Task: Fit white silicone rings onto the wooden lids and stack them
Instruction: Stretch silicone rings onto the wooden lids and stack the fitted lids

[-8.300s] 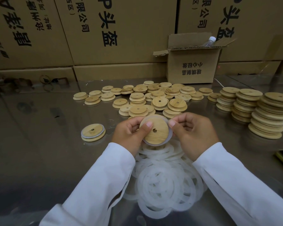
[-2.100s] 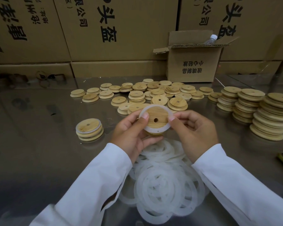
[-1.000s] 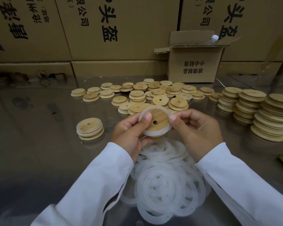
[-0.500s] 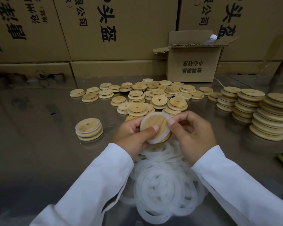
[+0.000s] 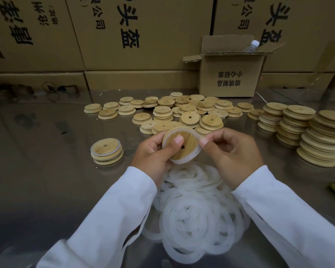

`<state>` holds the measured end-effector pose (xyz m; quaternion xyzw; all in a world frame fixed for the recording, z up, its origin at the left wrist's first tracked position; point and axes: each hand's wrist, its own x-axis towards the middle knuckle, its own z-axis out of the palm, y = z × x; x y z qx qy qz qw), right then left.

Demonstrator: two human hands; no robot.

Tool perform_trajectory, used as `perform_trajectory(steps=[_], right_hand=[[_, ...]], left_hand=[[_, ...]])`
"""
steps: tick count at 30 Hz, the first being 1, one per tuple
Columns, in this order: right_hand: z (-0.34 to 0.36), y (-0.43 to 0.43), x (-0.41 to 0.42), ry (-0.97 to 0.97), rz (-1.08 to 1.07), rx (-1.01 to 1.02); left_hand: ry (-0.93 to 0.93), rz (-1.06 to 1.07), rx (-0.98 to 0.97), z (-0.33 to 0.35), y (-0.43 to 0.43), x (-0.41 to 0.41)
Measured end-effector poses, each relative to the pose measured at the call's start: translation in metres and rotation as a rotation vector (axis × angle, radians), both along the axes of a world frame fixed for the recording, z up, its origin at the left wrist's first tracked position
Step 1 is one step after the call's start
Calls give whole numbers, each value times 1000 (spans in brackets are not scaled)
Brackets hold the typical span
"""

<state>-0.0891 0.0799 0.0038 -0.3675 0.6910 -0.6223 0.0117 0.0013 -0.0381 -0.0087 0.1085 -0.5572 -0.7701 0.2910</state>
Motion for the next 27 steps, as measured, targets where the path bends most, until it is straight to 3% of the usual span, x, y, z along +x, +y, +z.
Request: perform_trajectory(steps=[20,27], right_hand=[[-12,-4,4,-38,-75,-46],[-12,-3,1,16,-83,42]], left_hand=[[-59,72,-8,-4,0,-3],[-187,100,-265,-6,-2,-1]])
